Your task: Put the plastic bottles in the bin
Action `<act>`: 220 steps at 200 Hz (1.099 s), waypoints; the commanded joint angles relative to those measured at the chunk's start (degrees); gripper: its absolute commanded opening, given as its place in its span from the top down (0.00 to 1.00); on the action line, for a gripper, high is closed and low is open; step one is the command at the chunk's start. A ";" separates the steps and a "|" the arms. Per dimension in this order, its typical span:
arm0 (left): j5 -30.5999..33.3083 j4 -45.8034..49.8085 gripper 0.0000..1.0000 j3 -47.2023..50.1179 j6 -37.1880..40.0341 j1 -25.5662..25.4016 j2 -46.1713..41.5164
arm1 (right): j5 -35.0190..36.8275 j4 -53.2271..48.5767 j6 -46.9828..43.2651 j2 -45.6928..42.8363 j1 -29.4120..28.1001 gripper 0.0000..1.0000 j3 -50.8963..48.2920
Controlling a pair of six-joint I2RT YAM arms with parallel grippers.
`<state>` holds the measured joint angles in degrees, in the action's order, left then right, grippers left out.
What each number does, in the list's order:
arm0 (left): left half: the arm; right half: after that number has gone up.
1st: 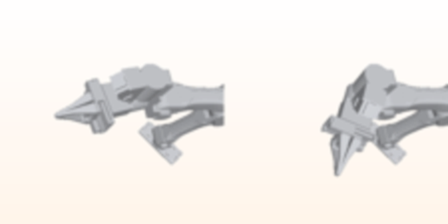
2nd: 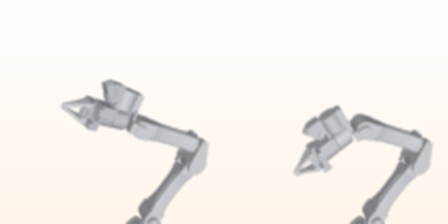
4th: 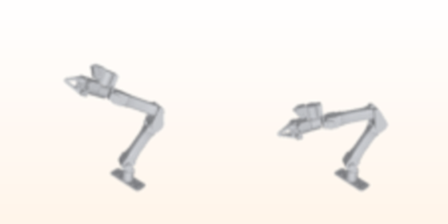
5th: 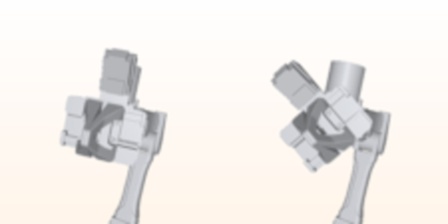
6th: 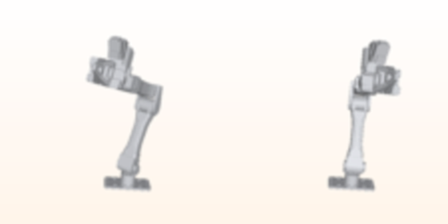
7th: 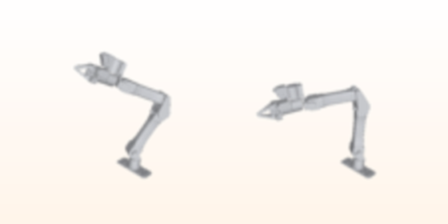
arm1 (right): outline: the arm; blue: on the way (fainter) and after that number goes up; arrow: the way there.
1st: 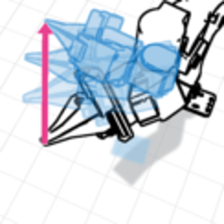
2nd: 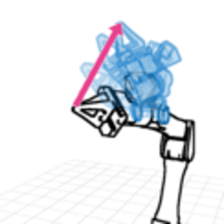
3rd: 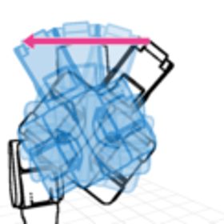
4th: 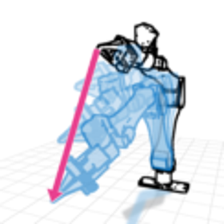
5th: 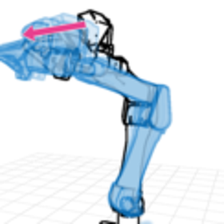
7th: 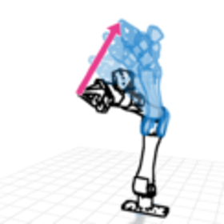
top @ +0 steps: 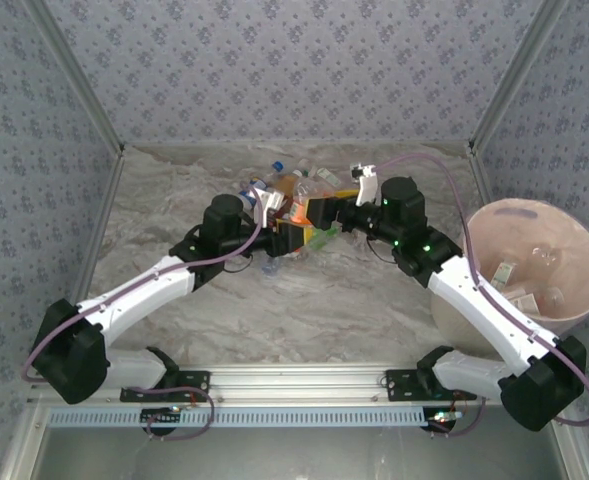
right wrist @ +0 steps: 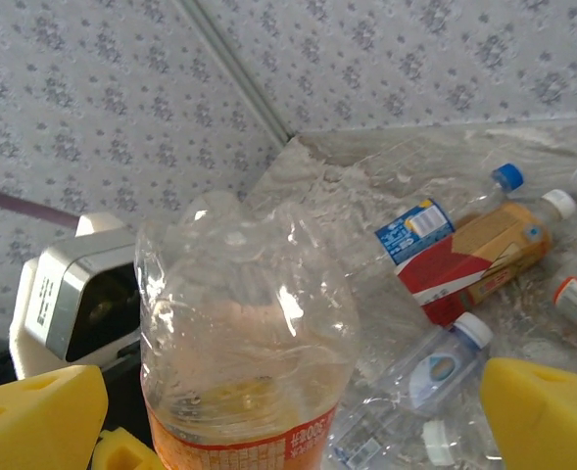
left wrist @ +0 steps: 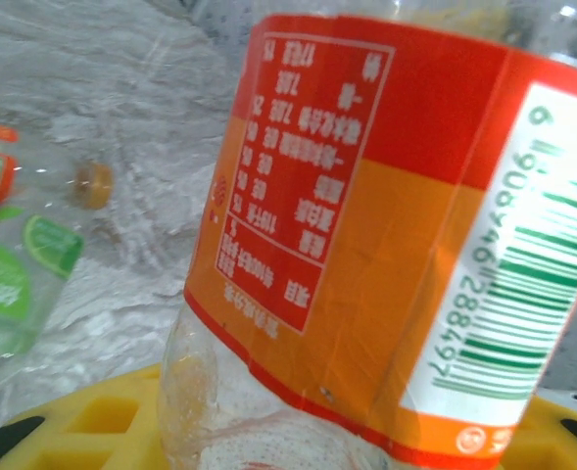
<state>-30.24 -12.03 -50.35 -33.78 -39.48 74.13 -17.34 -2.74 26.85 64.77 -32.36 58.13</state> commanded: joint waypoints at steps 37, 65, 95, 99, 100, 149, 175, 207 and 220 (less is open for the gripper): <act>-5.34 -6.26 0.54 -1.91 -0.56 -1.12 2.13 | -9.01 4.24 3.35 2.47 -0.41 0.08 0.69; -6.87 -6.86 0.54 -2.90 -0.68 -1.24 3.40 | -8.45 4.95 4.15 3.34 -0.45 0.24 0.33; -7.03 -6.24 0.50 -3.31 -0.59 -1.26 4.22 | -6.95 6.45 4.18 2.69 -0.43 0.39 -0.20; -7.09 -6.20 0.49 -3.35 -0.59 -1.21 4.33 | -6.76 6.44 4.19 2.64 -0.43 0.41 -0.21; -7.10 -6.27 0.48 -3.40 -0.54 -1.21 4.34 | -6.66 6.44 4.23 2.64 -0.43 0.41 -0.21; -8.11 -4.30 0.27 -4.34 1.96 -1.28 5.26 | -3.62 5.72 4.06 1.61 -0.35 0.51 -0.63; -9.34 -2.37 0.07 -5.37 3.58 -1.23 4.64 | 0.10 4.19 2.06 0.10 -0.06 0.52 -0.25; 1.41 -3.50 0.02 -2.52 4.47 -1.21 0.64 | 8.03 -4.91 -4.27 -3.87 1.66 0.52 2.52; 7.19 -6.68 0.02 0.19 4.09 -1.24 -2.07 | 13.28 -10.93 -8.03 -5.87 2.60 0.52 5.25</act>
<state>-33.01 -14.79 -53.06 -30.94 -40.29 77.87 -13.74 -4.08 26.13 62.87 -31.33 58.52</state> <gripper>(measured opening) 0.979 0.532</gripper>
